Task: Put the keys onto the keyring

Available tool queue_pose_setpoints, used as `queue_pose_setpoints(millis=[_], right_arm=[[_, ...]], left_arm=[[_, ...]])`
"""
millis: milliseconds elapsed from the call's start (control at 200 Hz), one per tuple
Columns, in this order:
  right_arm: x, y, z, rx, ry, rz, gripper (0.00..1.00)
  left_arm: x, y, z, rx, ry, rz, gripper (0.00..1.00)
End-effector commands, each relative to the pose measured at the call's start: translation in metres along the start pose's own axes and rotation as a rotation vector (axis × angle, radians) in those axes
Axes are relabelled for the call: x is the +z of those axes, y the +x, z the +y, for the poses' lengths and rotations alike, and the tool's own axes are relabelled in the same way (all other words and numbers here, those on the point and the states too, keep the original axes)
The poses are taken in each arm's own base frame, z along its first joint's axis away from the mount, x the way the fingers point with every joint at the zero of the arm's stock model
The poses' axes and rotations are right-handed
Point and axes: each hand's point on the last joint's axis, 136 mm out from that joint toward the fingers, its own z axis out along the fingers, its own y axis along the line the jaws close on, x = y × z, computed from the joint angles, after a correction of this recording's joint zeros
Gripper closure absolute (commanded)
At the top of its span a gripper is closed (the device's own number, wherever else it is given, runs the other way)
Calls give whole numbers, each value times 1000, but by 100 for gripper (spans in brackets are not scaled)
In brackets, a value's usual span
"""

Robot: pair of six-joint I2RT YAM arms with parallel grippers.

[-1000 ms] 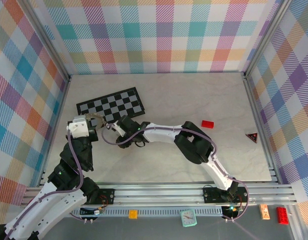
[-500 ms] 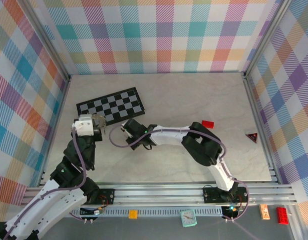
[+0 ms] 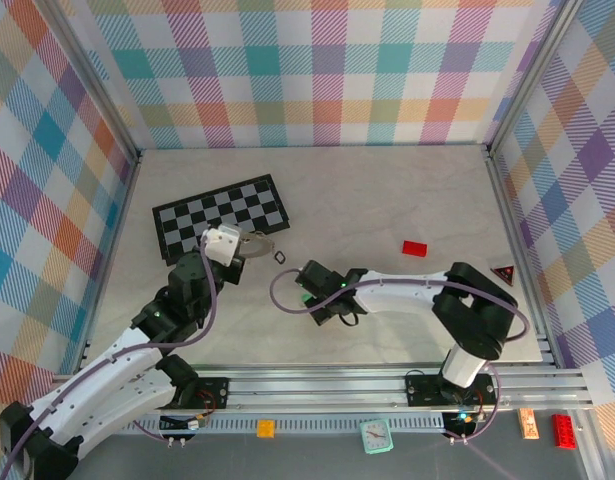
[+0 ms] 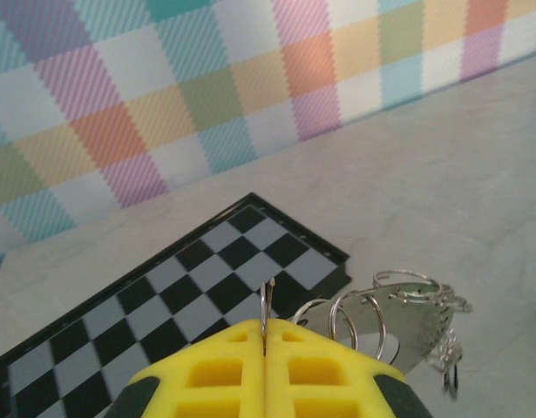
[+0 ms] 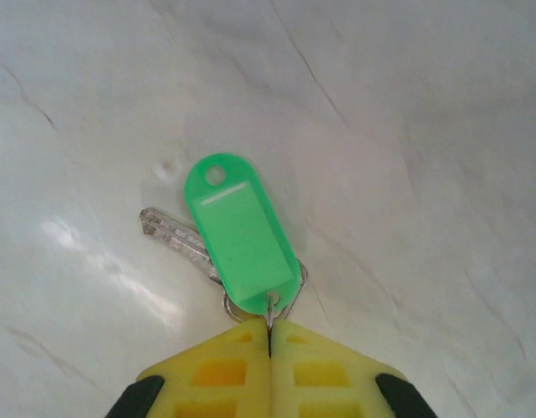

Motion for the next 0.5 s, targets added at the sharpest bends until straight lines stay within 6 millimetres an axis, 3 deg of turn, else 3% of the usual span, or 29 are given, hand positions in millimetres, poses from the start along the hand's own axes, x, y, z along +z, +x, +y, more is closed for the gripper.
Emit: queue_pose_setpoints(millis=[0,265,495], right_arm=[[-10,14,-9,81,-18,33,100],[-22,22,-17,166,-130,61,100],[-14,33,-29,240,-160,103,100]], left_arm=[[3,-18,-14,-14,84,-81,100],[13,-10,-37,30,181,-59,100],[20,1,-63,56,305,-26,100]])
